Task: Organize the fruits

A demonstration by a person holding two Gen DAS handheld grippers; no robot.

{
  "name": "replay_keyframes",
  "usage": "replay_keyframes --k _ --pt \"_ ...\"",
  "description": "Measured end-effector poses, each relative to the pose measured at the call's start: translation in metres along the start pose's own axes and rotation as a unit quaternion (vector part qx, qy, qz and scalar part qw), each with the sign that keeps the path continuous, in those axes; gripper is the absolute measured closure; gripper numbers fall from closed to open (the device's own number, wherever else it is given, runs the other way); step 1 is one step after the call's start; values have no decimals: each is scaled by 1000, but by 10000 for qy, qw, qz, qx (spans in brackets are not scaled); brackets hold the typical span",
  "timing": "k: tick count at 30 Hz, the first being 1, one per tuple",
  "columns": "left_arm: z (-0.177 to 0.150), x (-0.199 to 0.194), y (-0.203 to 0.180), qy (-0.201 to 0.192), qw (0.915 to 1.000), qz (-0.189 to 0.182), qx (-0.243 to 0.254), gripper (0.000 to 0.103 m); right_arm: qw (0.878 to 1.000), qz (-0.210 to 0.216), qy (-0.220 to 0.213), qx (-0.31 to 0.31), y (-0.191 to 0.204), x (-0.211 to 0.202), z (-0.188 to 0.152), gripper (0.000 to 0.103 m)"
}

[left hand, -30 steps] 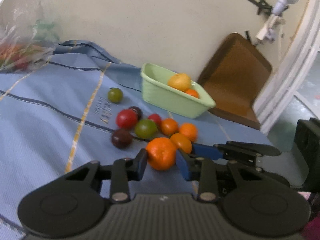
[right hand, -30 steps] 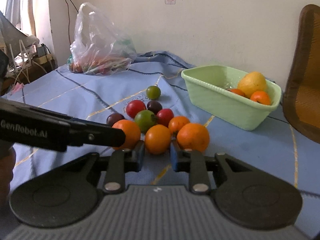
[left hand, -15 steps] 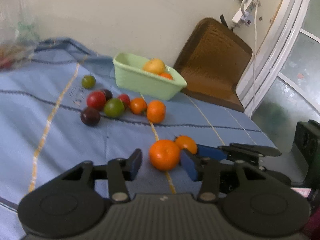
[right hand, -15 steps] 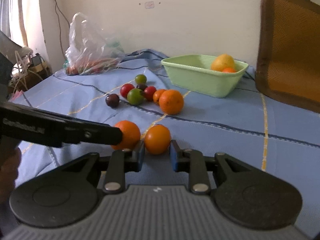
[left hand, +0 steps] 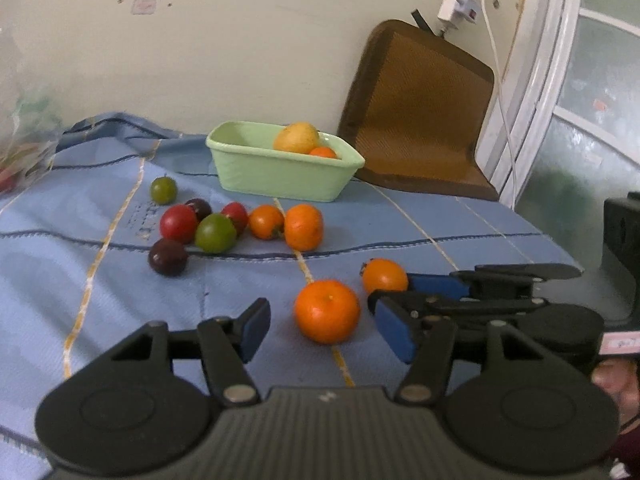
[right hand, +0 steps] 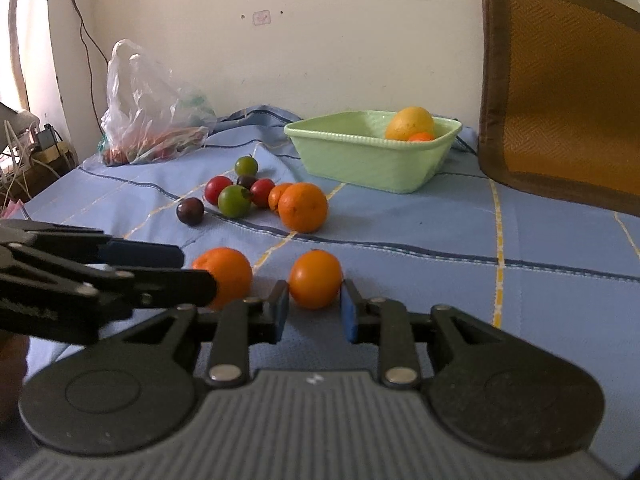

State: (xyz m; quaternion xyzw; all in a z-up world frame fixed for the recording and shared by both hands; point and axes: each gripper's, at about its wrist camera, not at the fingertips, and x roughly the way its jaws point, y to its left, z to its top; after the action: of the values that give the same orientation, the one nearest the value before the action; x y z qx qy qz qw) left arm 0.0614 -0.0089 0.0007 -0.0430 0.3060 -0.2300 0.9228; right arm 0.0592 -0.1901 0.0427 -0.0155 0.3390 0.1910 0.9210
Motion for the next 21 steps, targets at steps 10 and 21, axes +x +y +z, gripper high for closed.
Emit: replay_keyframes --k 10,21 --pt "0 8 5 -58 9997 93 -202 51 10000 57 7 71 -1 1 0 65" --pt "-1 7 0 -79 9996 253 -114 49 9997 -230 -12 27 -2 0 0 58"
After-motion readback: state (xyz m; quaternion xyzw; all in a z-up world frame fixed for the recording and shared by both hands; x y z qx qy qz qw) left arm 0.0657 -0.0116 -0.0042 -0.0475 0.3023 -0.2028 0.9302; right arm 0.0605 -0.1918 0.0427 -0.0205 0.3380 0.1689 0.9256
